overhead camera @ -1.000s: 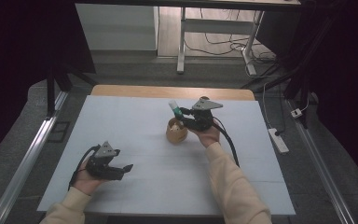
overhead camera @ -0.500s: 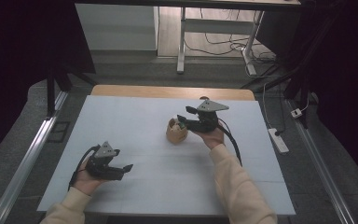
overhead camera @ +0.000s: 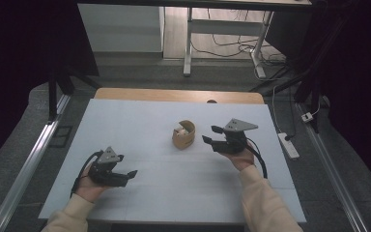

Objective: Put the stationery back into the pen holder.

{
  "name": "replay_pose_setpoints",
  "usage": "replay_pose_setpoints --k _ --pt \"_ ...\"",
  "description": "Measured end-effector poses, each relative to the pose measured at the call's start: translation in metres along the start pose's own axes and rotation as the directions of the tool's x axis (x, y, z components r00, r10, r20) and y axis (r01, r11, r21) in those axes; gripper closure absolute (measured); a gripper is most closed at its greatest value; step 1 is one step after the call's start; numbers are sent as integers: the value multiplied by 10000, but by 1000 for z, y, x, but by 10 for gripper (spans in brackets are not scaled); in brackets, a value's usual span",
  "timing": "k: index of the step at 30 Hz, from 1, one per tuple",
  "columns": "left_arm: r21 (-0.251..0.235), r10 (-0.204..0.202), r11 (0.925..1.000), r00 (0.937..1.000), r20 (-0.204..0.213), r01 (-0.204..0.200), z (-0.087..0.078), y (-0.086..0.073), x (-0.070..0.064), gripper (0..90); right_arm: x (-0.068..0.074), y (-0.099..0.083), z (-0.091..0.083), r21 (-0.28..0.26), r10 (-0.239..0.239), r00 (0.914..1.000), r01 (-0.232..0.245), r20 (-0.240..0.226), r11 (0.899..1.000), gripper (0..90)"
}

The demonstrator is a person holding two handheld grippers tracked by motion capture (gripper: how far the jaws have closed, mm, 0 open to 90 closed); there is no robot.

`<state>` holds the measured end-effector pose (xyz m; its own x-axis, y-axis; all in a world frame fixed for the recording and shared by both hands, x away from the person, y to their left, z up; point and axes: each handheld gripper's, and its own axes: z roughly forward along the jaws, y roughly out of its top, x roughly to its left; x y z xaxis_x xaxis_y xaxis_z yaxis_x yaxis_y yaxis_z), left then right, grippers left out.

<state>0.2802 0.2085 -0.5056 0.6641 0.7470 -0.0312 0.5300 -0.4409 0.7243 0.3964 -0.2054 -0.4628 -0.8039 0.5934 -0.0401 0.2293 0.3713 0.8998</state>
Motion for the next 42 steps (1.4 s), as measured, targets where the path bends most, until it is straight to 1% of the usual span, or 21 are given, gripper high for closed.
replay_pose_setpoints --k 2,6,8,10,11,15,22,27,32,42 --pt "-21 1 10000 10000 -26 -1 0 0 0 207 1 -8 -10 107 46 10000 -47 56 9999 416" --pt "-36 28 10000 10000 -50 -28 0 0 -1 207 3 -23 -33 325 -38 9995 28 321 9995 412" --pt "-46 33 10000 10000 -48 -33 0 0 -1 207 4 -29 -41 510 -141 9989 118 445 9986 407" --pt "-46 48 10000 10000 -47 -48 0 0 -1 206 4 -35 -48 585 -178 9985 147 527 9982 406" --pt "-45 56 10000 10000 -53 -56 0 0 -1 207 5 -38 -52 635 -123 9984 88 549 9979 401" --pt "-42 64 10000 10000 -53 -65 0 0 -2 207 5 -49 -62 856 -160 9972 97 734 9963 385" --pt "-16 71 10000 9999 -72 -72 1 0 -1 207 4 -67 -79 948 -19 9955 -71 943 9955 363" --pt "18 123 9999 9999 -84 -123 3 0 -2 207 3 -77 -85 891 172 9943 -267 1050 9957 357" --pt "8 120 9999 9999 -86 -119 3 0 -3 207 2 -80 -84 972 172 9946 -272 1024 9949 353" --pt "30 116 9999 9999 -90 -116 3 -1 -2 206 4 -80 -82 1068 -50 9950 -57 994 9943 349"
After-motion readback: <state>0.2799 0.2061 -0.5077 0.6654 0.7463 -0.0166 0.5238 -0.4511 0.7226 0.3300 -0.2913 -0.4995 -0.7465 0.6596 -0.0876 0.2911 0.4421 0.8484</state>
